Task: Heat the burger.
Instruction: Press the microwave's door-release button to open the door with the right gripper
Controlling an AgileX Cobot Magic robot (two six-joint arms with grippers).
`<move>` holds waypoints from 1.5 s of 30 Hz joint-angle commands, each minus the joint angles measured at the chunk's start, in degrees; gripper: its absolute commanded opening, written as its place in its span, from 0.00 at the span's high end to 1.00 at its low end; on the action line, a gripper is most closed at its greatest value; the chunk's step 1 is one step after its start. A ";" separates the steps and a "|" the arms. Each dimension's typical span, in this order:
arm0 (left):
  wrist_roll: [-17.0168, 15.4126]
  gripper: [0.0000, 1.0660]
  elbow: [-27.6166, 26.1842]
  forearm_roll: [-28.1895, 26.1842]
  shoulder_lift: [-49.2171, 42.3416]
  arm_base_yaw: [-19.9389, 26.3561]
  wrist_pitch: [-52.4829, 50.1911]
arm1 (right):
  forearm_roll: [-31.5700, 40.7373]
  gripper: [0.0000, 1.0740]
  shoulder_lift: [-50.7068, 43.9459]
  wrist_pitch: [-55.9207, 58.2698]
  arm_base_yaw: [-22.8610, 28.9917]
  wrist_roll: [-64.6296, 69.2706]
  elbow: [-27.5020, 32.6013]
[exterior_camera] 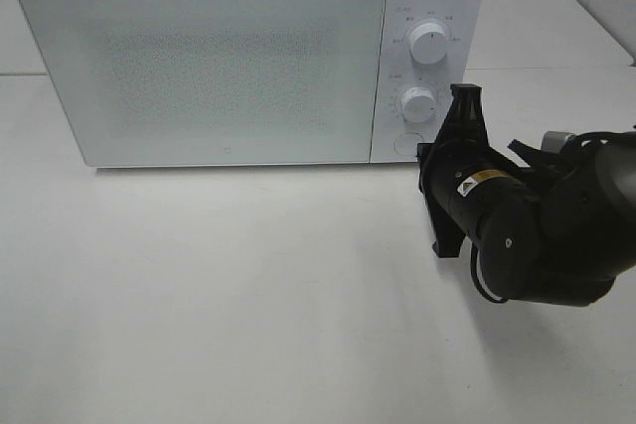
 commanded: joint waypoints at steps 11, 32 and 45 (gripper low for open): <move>-0.40 0.06 0.17 0.11 -0.80 0.00 -0.23 | -1.72 1.00 5.39 5.39 -3.32 -0.63 -7.10; -0.40 0.06 0.17 0.11 -0.80 0.00 -0.23 | 2.41 1.00 10.08 7.33 -3.32 -2.64 -13.75; -0.40 0.06 0.17 0.06 -0.74 0.00 -0.23 | 4.58 1.00 11.12 5.56 -3.95 -6.02 -15.53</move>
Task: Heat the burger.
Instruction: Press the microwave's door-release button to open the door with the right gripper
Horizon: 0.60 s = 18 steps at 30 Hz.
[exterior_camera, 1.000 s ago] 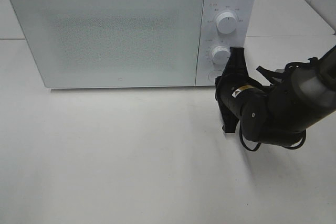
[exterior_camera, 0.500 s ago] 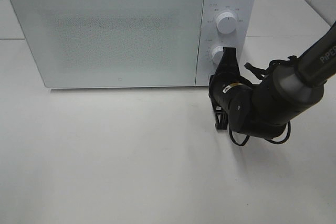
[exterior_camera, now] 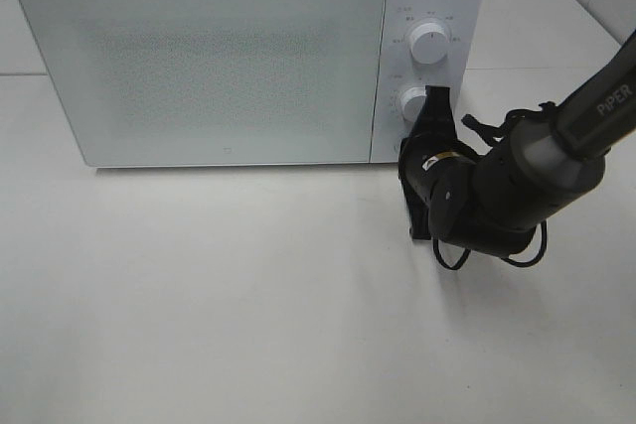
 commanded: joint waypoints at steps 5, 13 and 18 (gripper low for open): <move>-0.40 0.06 0.17 0.11 -0.63 0.00 -0.23 | 1.15 1.00 0.69 -1.83 -0.17 -2.41 -1.49; -0.40 0.06 0.17 0.11 -0.29 0.00 -0.23 | 2.23 1.00 0.74 -3.50 -0.17 -2.41 -2.23; -0.40 0.06 0.17 0.11 -0.29 0.00 -0.23 | 2.64 1.00 0.74 -3.72 -0.17 -2.41 -3.84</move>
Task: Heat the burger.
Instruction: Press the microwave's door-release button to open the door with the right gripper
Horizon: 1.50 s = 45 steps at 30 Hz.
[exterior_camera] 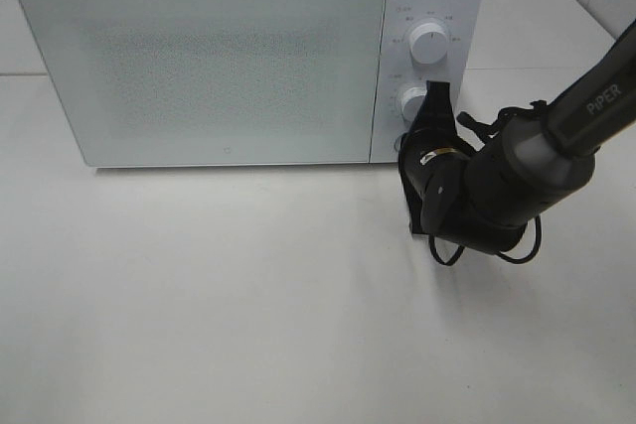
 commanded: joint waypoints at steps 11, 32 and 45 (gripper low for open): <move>-0.40 0.06 0.17 0.11 -0.29 0.00 -0.23 | 1.03 1.00 0.34 -8.54 -0.23 -1.49 -4.76; -0.40 0.06 0.17 0.11 -0.29 0.00 -0.23 | 0.86 1.00 4.93 -16.33 -0.23 -2.64 -12.78; -0.40 0.06 0.17 0.11 -0.29 0.00 -0.23 | 0.74 1.00 4.30 -10.89 -0.23 -3.95 -12.49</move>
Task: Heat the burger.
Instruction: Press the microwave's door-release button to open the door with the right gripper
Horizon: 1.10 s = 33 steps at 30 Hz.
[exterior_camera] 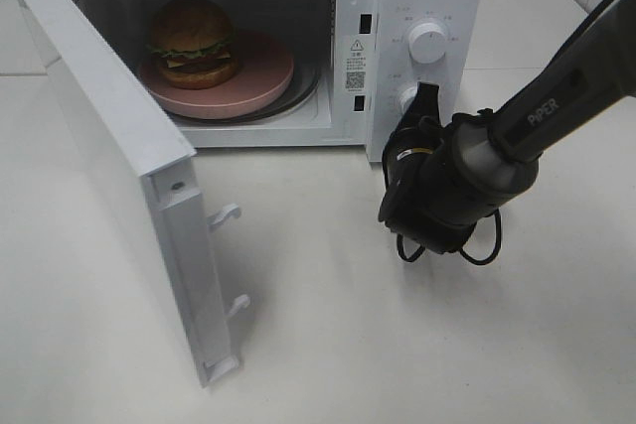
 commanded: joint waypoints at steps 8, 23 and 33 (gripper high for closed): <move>-0.40 0.06 0.17 0.00 -0.29 0.00 -0.23 | -11.80 1.00 -2.23 -2.69 -2.92 -0.52 -2.18; -0.40 0.06 0.17 0.00 -0.29 0.00 -0.23 | -17.88 1.00 -6.88 4.01 -2.29 0.52 4.64; -0.40 0.06 0.17 0.00 -0.29 0.00 -0.23 | -20.86 1.00 -13.87 5.33 -2.29 -0.80 15.47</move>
